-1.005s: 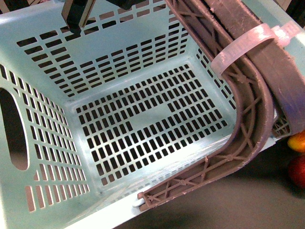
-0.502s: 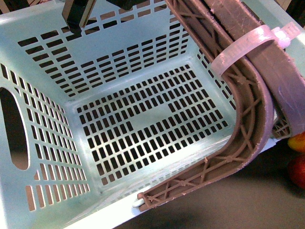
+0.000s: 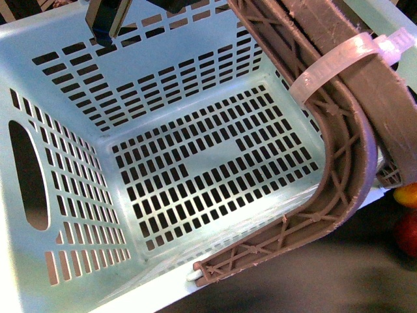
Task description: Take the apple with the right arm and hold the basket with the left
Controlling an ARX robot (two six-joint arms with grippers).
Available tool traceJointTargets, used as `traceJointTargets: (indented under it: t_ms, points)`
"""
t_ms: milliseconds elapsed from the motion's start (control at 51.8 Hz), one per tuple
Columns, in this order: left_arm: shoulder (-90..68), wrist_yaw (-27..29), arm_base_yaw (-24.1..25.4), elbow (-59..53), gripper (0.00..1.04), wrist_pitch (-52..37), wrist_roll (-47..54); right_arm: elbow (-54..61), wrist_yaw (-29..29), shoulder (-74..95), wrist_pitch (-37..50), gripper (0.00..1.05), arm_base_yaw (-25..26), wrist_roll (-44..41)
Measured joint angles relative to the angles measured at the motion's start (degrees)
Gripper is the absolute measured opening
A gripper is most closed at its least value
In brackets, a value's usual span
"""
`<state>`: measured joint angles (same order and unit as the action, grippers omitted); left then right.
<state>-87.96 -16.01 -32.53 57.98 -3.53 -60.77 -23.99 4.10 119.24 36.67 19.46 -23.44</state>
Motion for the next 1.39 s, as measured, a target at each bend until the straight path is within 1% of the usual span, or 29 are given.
traceJointTargets:
  t_ms: [116, 271, 715, 928, 1198, 1237, 1275, 1314, 1391]
  points:
    - [0.0, 0.0, 0.0, 0.0, 0.28, 0.0, 0.0, -3.4, -1.5, 3.7, 0.2, 0.96, -1.0, -0.4]
    - [0.0, 0.1, 0.0, 0.0, 0.28, 0.0, 0.0, -8.1, -2.4, 7.4, -1.2, 0.96, -1.1, -0.5]
    - [0.0, 0.0, 0.0, 0.0, 0.28, 0.0, 0.0, -17.2, -1.9, 12.6, -5.8, 0.96, -2.5, 0.1]
    - [0.0, 0.0, 0.0, 0.0, 0.28, 0.0, 0.0, -19.6, -2.0, 15.2, -6.8, 0.96, -2.5, 0.1]
    - [0.0, 0.0, 0.0, 0.0, 0.28, 0.0, 0.0, -19.8, -1.4, 16.7, -6.8, 0.96, -2.5, 0.1]
    - [0.0, 0.0, 0.0, 0.0, 0.28, 0.0, 0.0, -19.8, -1.5, 16.7, -6.5, 0.93, -2.5, 0.2]
    - [0.0, 0.0, 0.0, 0.0, 0.28, 0.0, 0.0, -19.8, -1.5, 16.7, -6.3, 0.87, -2.4, 0.2]
    - [0.0, 0.0, 0.0, 0.0, 0.28, 0.0, 0.0, -19.6, -1.4, 16.7, -6.0, 0.82, -2.3, 0.2]
    - [0.0, 0.0, 0.0, 0.0, 0.28, 0.0, 0.0, -18.8, -0.9, 16.3, -5.5, 0.8, -1.8, 0.2]
